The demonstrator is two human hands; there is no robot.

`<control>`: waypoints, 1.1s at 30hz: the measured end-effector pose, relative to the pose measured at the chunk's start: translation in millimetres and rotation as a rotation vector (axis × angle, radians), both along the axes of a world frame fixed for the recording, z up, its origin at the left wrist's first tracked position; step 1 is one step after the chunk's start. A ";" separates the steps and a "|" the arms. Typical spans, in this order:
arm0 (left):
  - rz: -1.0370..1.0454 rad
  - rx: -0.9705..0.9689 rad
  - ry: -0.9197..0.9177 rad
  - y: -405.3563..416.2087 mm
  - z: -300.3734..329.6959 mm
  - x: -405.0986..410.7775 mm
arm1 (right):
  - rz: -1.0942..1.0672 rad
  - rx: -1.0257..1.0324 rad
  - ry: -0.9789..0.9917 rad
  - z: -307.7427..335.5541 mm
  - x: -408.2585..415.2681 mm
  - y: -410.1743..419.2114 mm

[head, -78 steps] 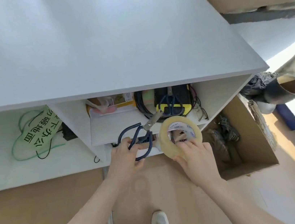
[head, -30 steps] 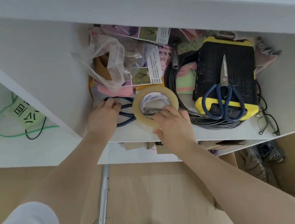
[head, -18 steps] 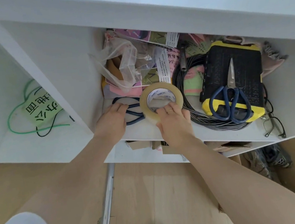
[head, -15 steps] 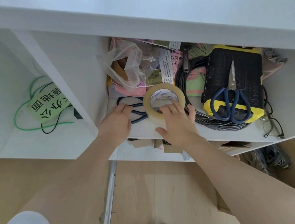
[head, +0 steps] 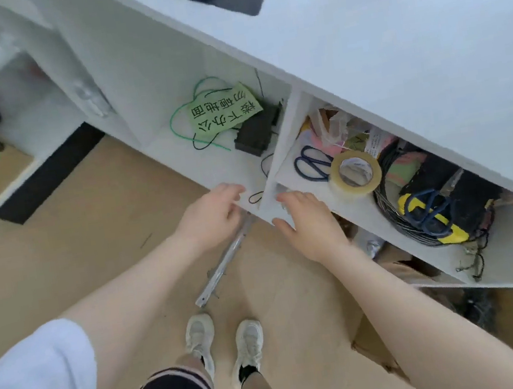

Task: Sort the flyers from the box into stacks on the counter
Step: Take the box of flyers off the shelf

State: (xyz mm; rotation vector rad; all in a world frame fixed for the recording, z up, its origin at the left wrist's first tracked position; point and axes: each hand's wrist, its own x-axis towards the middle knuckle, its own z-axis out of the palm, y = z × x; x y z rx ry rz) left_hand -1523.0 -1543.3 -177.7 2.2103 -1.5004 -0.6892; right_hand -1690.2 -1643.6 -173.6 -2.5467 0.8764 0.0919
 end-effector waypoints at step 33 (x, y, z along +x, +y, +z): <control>1.276 0.000 0.294 382.7 -40.8 534.3 | 0.687 0.037 0.157 -36.2 702.8 259.2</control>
